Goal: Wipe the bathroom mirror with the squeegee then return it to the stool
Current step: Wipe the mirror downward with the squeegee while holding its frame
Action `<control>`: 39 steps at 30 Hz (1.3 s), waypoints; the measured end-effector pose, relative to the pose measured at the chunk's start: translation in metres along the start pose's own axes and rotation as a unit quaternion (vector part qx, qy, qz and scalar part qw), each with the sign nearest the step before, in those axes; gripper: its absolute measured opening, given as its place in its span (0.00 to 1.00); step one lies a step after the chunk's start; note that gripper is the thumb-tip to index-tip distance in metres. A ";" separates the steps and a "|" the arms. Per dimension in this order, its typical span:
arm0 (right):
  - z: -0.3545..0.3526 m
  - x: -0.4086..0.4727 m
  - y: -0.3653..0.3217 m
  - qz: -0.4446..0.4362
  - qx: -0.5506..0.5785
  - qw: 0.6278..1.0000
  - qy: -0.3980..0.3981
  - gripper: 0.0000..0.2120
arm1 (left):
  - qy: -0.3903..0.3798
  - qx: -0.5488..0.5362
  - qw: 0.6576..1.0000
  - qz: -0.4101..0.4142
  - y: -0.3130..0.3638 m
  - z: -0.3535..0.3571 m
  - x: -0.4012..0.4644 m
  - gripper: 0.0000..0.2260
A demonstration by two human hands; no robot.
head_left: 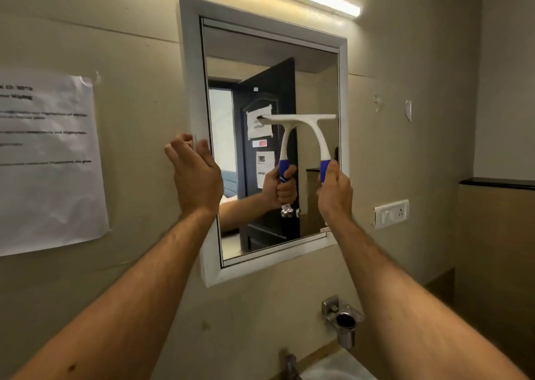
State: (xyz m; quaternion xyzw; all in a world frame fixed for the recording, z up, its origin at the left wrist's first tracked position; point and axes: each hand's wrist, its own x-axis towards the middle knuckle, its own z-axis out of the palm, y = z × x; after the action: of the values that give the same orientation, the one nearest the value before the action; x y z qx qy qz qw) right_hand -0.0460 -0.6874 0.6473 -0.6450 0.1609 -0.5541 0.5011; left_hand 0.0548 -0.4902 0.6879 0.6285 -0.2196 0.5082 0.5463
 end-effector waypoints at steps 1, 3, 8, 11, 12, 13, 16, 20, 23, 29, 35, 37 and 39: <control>0.001 0.000 0.002 0.001 -0.006 1.000 0.004 0.19 | 0.001 -0.001 1.000 0.001 -0.002 0.000 0.000 0.17; 0.000 -0.010 0.023 0.015 -0.026 1.000 0.009 0.21 | 0.000 -0.006 1.000 0.005 -0.007 0.001 -0.002 0.17; -0.022 -0.062 0.083 0.035 -0.050 0.998 0.030 0.17 | -0.004 -0.015 1.000 0.005 -0.018 0.004 -0.006 0.17; -0.027 -0.066 0.081 0.023 -0.055 0.998 0.037 0.16 | 0.001 -0.019 1.000 0.006 -0.018 0.003 -0.009 0.17; -0.024 -0.059 0.073 0.013 -0.051 0.998 0.041 0.17 | 0.003 -0.021 1.000 0.008 -0.017 0.003 -0.008 0.17; -0.019 -0.050 0.062 0.002 -0.044 0.998 0.047 0.18 | 0.005 -0.024 1.000 0.008 -0.016 0.003 -0.006 0.17; -0.002 -0.023 0.031 0.002 -0.033 0.998 0.052 0.20 | 0.006 -0.031 0.999 0.013 -0.014 0.004 -0.001 0.17; 0.011 -0.032 0.057 0.045 -0.007 0.998 0.037 0.22 | 0.008 -0.033 0.999 0.013 -0.015 0.004 0.000 0.17; 0.007 -0.061 0.094 0.113 0.022 0.993 0.023 0.23 | 0.007 -0.036 0.999 0.009 -0.015 0.004 -0.001 0.18; -0.009 -0.063 0.071 0.099 0.078 0.992 -0.009 0.25 | 0.009 -0.028 1.000 0.004 -0.018 0.002 -0.005 0.18; -0.019 -0.049 0.080 0.108 0.034 0.994 -0.007 0.25 | 0.008 -0.033 0.999 0.002 -0.014 0.004 -0.004 0.19; -0.026 -0.068 0.107 0.120 0.016 0.993 -0.005 0.23 | 0.008 -0.033 0.999 0.003 -0.015 0.004 -0.004 0.19; -0.037 -0.088 0.130 0.121 -0.012 0.992 -0.009 0.21 | 0.009 -0.032 0.999 0.000 -0.016 0.004 -0.005 0.19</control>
State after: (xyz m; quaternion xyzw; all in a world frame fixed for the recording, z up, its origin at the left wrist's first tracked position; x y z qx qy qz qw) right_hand -0.0623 -0.6956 0.4877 -0.6315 0.2400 -0.4813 0.5585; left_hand 0.0679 -0.4905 0.6771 0.6061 -0.2310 0.5067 0.5680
